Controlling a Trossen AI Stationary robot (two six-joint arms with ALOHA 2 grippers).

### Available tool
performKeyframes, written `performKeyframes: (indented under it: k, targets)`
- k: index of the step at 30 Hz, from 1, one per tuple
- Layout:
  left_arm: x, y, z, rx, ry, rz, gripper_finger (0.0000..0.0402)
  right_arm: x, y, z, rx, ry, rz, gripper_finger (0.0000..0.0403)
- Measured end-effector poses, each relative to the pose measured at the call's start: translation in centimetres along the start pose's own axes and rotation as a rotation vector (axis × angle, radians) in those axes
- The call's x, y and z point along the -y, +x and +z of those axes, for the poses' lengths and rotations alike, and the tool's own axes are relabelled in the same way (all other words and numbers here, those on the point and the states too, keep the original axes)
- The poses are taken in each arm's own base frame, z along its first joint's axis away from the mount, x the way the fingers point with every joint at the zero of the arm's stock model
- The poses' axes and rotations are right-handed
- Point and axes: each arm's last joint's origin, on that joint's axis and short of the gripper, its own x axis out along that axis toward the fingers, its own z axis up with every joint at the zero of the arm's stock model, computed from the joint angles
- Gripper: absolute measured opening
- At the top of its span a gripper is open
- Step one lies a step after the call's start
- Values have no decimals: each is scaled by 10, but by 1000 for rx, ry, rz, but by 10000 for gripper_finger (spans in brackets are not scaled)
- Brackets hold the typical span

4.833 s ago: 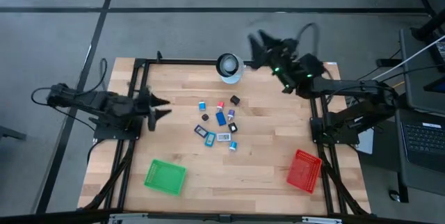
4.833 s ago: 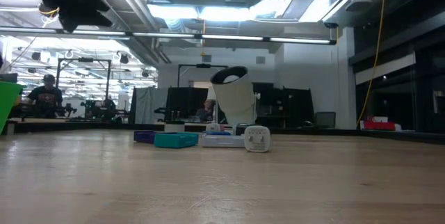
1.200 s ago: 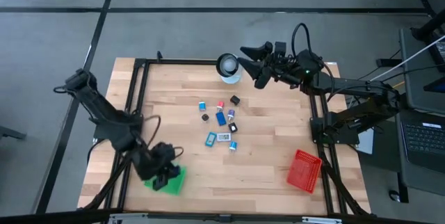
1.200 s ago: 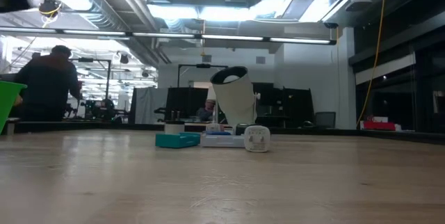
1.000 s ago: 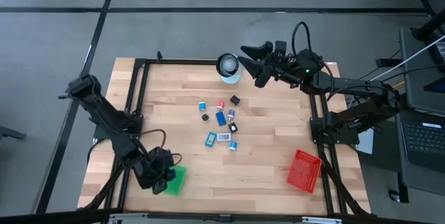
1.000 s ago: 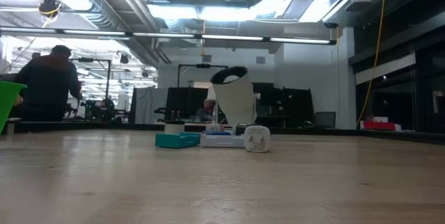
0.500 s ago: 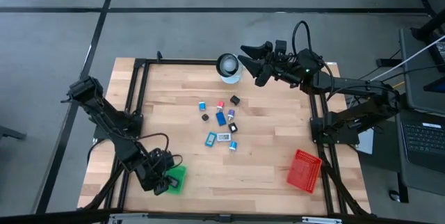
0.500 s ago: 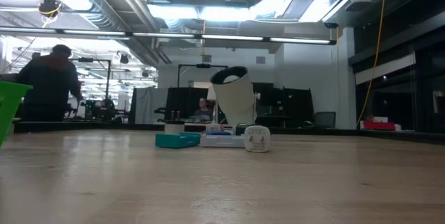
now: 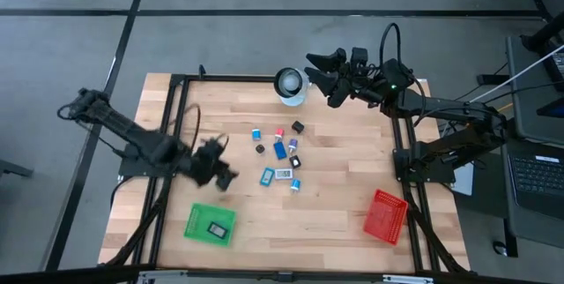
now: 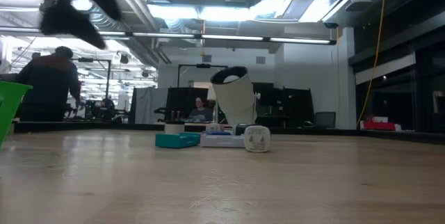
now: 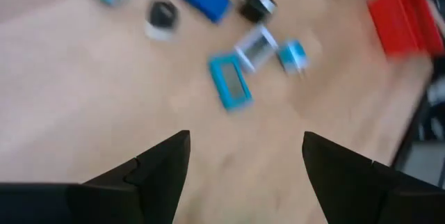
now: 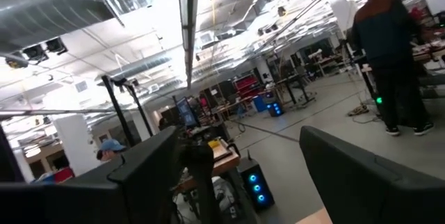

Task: Pick & Place Office items
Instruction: Put the light blue digital clock into the green bin

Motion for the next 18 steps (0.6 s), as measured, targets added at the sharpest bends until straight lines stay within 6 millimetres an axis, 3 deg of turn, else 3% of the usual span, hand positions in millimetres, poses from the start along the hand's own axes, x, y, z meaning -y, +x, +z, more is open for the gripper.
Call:
performKeyframes:
  k: [6, 12, 18]
  targets:
    - [-4, 46, 38, -68, -33, 80, 271, 4, 0, 1, -15, -10, 22, 307]
    - [10, 88, 64, -120, -1, 251, 271, 6, 0, 2, -38, -14, 68, 307]
    - [37, 120, 79, -181, 3, 365, 271, 8, 0, 3, -70, -19, 128, 307]
